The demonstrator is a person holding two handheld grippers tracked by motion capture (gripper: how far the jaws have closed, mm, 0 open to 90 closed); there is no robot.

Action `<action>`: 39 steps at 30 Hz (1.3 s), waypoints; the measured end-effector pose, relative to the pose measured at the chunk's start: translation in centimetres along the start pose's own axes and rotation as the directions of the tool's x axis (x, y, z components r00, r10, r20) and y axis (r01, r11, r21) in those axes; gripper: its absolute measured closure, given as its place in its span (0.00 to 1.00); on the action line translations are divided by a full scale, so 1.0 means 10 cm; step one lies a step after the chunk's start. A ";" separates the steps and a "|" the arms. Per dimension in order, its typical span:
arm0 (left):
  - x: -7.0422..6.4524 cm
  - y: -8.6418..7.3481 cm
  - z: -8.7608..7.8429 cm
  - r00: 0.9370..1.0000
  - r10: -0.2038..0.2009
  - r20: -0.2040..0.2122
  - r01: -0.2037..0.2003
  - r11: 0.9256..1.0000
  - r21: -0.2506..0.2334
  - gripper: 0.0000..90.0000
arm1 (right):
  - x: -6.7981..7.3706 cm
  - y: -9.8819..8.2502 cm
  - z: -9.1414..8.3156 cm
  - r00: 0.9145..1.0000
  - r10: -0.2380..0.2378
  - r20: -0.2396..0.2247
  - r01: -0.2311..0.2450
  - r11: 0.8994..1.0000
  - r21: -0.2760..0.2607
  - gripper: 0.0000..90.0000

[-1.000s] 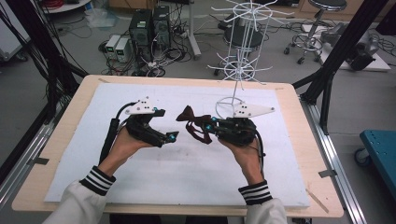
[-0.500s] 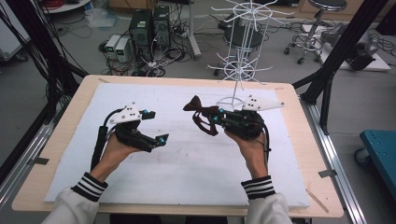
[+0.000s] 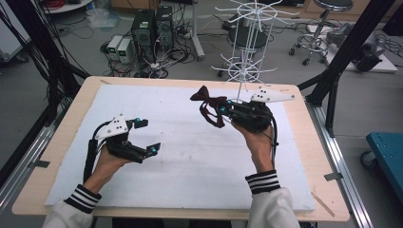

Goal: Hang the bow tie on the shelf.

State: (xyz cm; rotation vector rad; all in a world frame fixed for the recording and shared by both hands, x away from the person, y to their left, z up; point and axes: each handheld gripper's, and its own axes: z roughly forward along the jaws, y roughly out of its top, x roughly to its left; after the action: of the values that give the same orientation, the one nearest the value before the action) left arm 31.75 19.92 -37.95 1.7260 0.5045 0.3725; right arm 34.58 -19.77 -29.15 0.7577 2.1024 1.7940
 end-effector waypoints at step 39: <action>0.07 -0.57 -0.43 0.996 -0.030 -0.078 0.020 0.992 -0.124 0.02 | -0.50 0.21 0.09 0.976 0.051 0.213 -0.038 0.997 -0.065 0.93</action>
State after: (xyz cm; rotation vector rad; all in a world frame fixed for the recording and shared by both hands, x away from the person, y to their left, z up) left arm 29.44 24.87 -42.60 1.5891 0.5500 0.4471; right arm 39.64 -21.55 -27.92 0.9432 1.8989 1.7045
